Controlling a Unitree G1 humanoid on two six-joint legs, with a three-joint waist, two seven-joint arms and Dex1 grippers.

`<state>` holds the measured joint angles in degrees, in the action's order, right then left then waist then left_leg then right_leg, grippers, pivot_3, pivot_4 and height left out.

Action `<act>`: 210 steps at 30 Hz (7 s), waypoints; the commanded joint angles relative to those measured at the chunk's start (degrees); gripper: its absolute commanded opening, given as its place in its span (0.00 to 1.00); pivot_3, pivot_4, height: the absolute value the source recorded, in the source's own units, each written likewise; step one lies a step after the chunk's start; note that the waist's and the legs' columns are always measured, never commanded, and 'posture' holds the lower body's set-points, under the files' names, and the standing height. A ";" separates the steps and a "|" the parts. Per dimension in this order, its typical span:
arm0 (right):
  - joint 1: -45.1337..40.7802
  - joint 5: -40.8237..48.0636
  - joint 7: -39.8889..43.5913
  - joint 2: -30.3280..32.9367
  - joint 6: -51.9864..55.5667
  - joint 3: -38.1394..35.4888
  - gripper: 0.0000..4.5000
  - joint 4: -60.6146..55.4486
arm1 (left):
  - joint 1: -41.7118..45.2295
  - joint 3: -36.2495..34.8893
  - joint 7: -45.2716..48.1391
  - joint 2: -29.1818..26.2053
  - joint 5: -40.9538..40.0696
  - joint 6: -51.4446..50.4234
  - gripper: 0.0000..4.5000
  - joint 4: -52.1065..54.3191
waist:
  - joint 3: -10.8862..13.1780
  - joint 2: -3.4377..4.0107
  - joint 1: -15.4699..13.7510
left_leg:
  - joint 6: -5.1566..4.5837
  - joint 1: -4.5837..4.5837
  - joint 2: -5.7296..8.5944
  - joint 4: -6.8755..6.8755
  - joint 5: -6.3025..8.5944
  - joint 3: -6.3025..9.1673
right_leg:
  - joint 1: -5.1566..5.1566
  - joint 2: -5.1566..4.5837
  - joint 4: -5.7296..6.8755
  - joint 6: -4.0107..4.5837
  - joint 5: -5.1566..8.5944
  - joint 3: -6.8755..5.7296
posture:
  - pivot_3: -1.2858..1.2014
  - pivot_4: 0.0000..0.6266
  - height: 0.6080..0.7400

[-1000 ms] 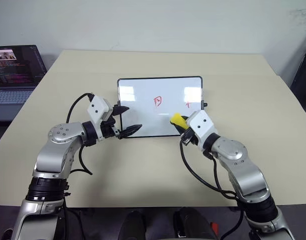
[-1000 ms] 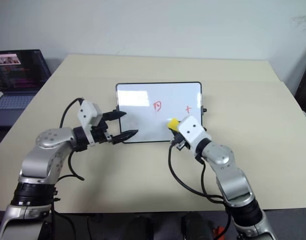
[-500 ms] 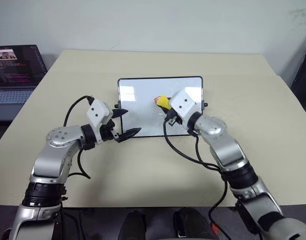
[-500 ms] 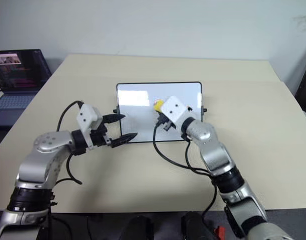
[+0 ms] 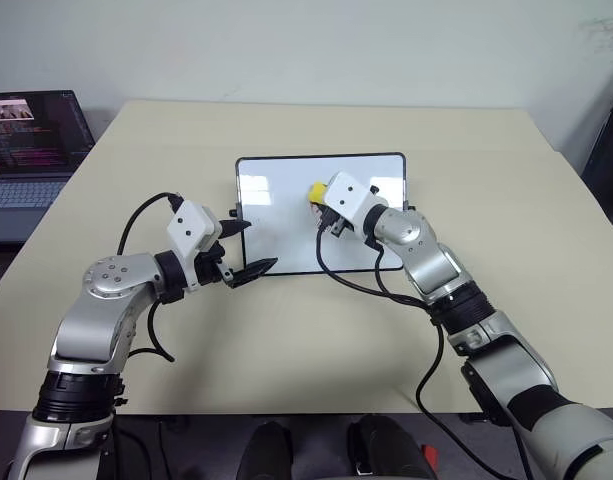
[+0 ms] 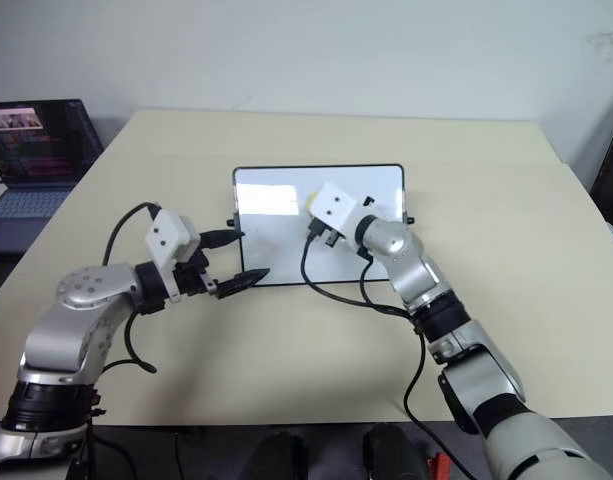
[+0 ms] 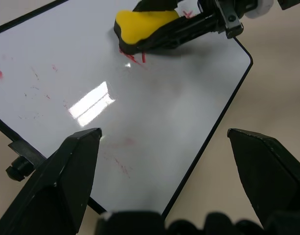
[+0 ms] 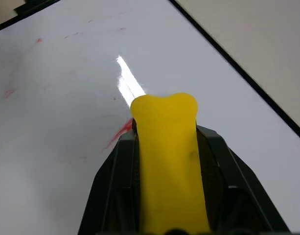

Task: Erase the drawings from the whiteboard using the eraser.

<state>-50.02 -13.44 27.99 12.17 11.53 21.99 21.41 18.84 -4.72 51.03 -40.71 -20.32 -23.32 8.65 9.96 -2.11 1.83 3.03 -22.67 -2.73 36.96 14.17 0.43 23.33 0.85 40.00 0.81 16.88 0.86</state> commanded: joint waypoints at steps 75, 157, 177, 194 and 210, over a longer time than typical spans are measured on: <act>-4.28 -11.01 -3.02 2.10 -8.45 2.95 0.27 10.61 | 0.79 -1.53 3.96 -2.21 -0.91 0.57 1.00 0.54 | -0.01 -0.01 0.06 | -0.17 0.25 -0.03 -0.01 -0.13 -0.44 | -0.11 0.00 0.04 0.02 -0.12 0.12 | 0.52 0.24 1.00; 27.56 2.24 11.92 11.28 15.62 -14.11 0.27 -40.24 | 1.92 2.54 4.55 -0.82 -3.29 -1.86 1.00 6.68 | 0.04 -0.01 -0.35 | -0.14 -0.23 -0.04 -0.12 -0.09 -0.44 | 0.05 -0.07 -0.51 -0.17 -0.16 0.07 | 0.52 0.24 1.00; 28.07 0.33 -2.25 11.04 16.52 -15.57 0.27 -39.70 | 8.13 7.00 6.34 3.74 -1.86 0.83 1.00 1.28 | 0.05 -0.01 -0.07 | -0.08 -0.22 0.11 -0.08 -0.04 -0.54 | 0.03 0.07 -0.55 -0.47 0.01 0.14 | 0.52 0.24 1.00; 15.65 -1.42 0.89 11.87 10.16 -7.99 0.27 -16.52 | 8.38 6.60 6.71 3.31 -1.22 1.27 1.00 0.56 | 0.03 -0.03 0.01 | -0.08 -0.15 0.07 -0.05 -0.04 -0.55 | 0.00 0.07 -0.48 -0.18 -0.16 0.15 | 0.52 0.24 1.00; 15.14 -2.99 2.20 14.85 9.62 -7.12 0.27 -16.33 | 7.69 6.06 6.83 2.81 -1.86 0.64 1.00 1.01 | 0.00 -0.07 -0.02 | -0.21 0.21 0.08 0.04 -0.18 -0.61 | -0.15 0.08 -0.08 -0.33 -0.11 0.24 | 0.52 0.24 1.00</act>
<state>-36.56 -16.66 27.84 26.27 18.77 14.15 4.62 26.40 2.90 58.02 -37.34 -21.48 -23.16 7.41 9.96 -2.18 1.82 2.82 -22.46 -2.66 37.00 14.00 -0.17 23.17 0.93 39.91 0.48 16.77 1.10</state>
